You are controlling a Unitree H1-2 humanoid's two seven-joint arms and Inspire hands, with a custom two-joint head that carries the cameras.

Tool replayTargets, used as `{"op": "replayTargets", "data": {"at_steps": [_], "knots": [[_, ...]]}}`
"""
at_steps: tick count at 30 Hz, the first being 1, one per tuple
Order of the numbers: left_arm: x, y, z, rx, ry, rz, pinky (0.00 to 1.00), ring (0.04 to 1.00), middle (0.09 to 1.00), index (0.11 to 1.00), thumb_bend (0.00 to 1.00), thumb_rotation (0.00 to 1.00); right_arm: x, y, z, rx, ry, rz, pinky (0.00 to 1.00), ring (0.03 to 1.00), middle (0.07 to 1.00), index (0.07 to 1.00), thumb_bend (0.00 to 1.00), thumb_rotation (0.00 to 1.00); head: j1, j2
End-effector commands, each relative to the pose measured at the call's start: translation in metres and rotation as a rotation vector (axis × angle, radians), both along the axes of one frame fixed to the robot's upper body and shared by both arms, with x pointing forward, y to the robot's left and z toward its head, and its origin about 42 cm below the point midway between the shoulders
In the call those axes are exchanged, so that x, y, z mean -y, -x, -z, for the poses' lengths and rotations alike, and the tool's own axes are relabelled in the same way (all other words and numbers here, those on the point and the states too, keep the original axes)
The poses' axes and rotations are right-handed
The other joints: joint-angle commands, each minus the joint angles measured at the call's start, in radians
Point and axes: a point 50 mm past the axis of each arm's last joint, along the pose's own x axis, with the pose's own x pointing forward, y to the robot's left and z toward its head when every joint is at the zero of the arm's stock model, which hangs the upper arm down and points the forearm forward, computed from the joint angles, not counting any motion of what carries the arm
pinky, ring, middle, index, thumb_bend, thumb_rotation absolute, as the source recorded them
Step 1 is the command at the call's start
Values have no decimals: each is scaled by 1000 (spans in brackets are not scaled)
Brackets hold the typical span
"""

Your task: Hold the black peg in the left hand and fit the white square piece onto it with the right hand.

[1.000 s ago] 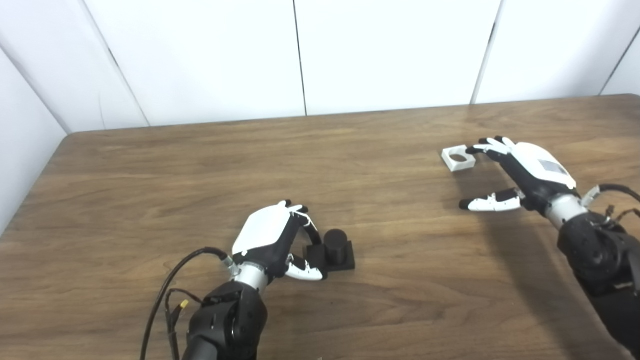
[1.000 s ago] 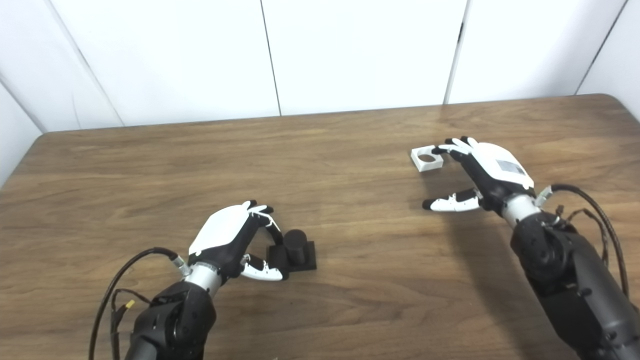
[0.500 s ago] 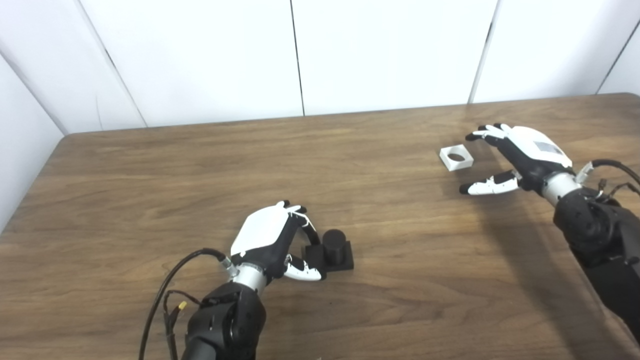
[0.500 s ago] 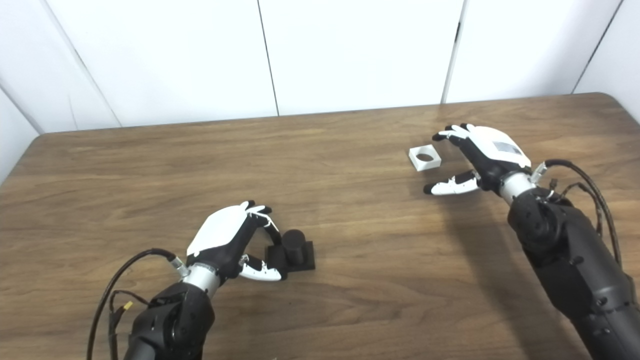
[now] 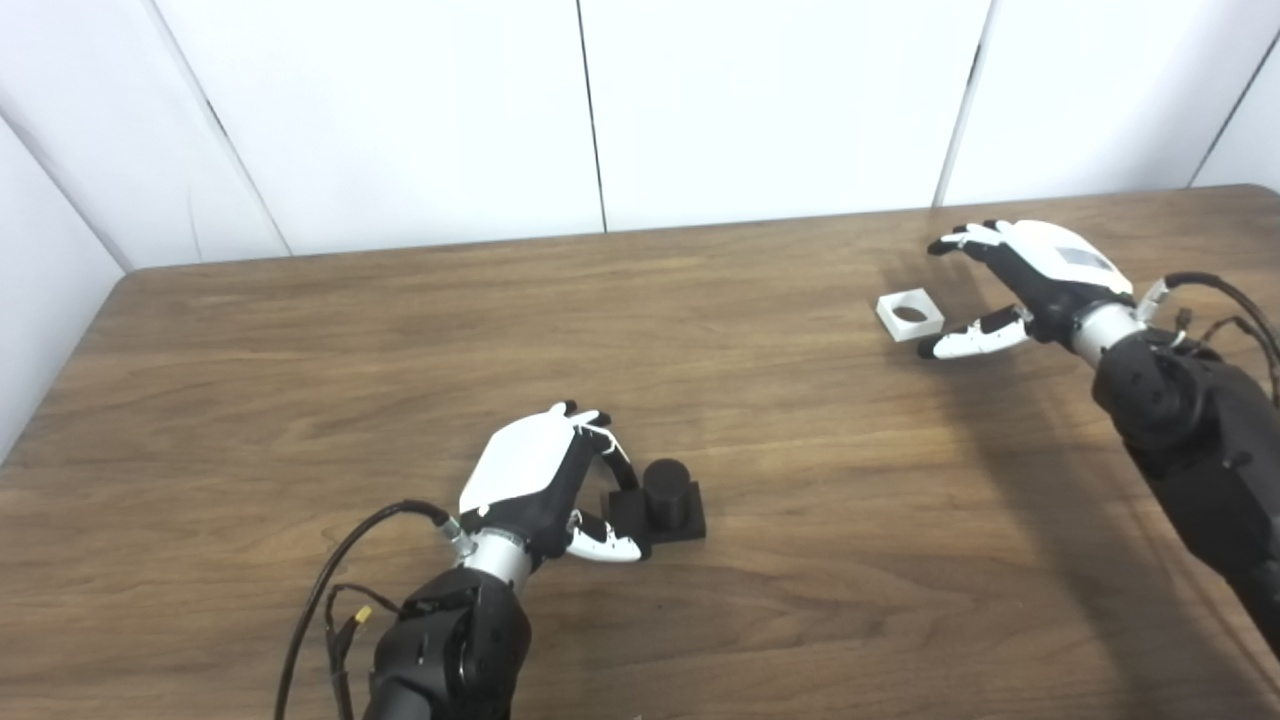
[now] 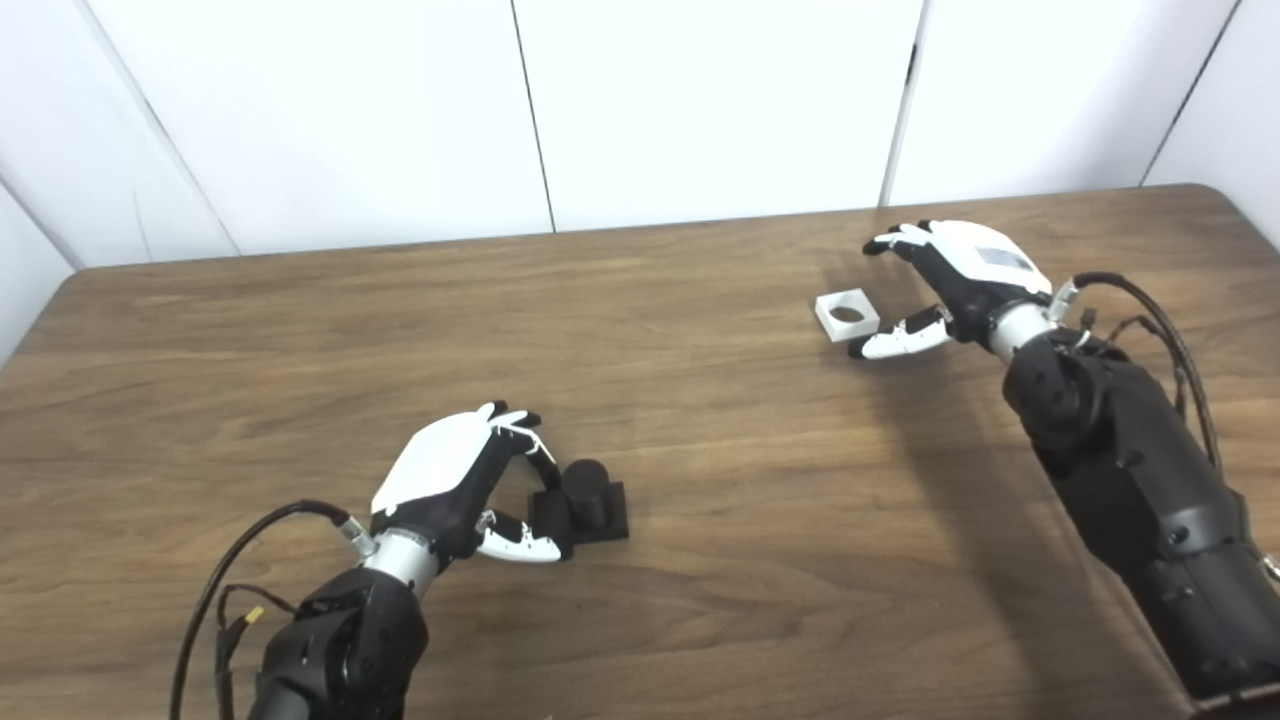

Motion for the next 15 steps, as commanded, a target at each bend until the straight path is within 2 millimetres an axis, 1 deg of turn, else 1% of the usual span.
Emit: {"op": "replayTargets", "data": {"at_steps": [1, 10, 15], "knots": [[1, 0, -1, 7, -15, 6, 1000, 1000, 912, 489, 523, 54, -1, -15, -39, 101, 36, -38, 982, 1000, 946, 851, 745, 342, -3, 2], [1, 0, -3, 10, -19, 12, 1000, 1000, 914, 489, 523, 56, -3, -31, -38, 65, 77, -37, 969, 999, 940, 842, 766, 332, -5, 10], [2, 0, -3, 5, -18, 18, 1000, 1000, 915, 490, 523, 57, -5, -37, -37, 37, 142, -65, 970, 999, 941, 831, 766, 324, -2, 12]]}}
